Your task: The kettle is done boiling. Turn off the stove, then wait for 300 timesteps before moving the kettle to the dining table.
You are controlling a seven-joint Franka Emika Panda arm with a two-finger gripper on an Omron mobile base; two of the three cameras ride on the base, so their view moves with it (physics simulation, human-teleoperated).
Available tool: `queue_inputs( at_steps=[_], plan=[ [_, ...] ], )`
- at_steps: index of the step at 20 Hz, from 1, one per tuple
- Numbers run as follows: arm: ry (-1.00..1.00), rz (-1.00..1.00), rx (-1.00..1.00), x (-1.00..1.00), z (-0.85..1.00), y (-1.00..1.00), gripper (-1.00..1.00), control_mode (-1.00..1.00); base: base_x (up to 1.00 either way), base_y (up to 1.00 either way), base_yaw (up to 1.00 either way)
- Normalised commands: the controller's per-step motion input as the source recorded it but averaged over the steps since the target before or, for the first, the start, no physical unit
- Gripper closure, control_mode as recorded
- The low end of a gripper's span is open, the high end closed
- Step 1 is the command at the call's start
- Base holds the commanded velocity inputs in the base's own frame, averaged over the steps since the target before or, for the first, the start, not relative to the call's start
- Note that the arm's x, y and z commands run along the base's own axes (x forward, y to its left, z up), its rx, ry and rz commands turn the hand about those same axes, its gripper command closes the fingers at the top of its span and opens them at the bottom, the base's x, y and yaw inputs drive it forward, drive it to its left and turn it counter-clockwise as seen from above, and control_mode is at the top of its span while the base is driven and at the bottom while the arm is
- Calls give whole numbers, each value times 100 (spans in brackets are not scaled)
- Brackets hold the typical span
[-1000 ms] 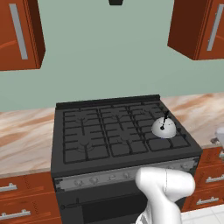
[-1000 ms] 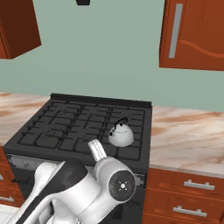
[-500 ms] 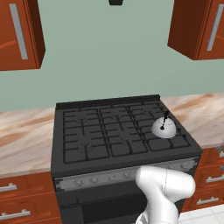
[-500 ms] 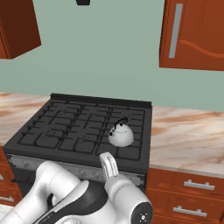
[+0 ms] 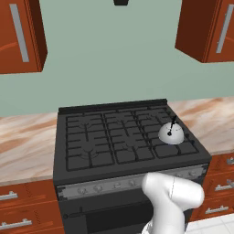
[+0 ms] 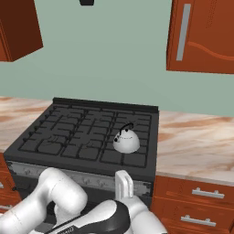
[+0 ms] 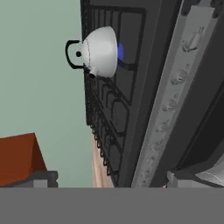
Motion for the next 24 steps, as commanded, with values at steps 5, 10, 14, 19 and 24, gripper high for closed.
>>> queue_inputs(
  at_steps=[5,10,14,19,24],
  plan=[
    [0,0,7,31,-20,-11,-100,-100,0,0,0],
    [0,0,3,20,-22,-5,-100,-100,0,0,0],
    [0,0,3,9,-24,0,-100,-100,0,0,0],
    [0,0,5,19,-29,0,-100,-100,0,0,0],
    [0,0,6,25,-31,0,-100,-100,0,0,0]
  ],
)
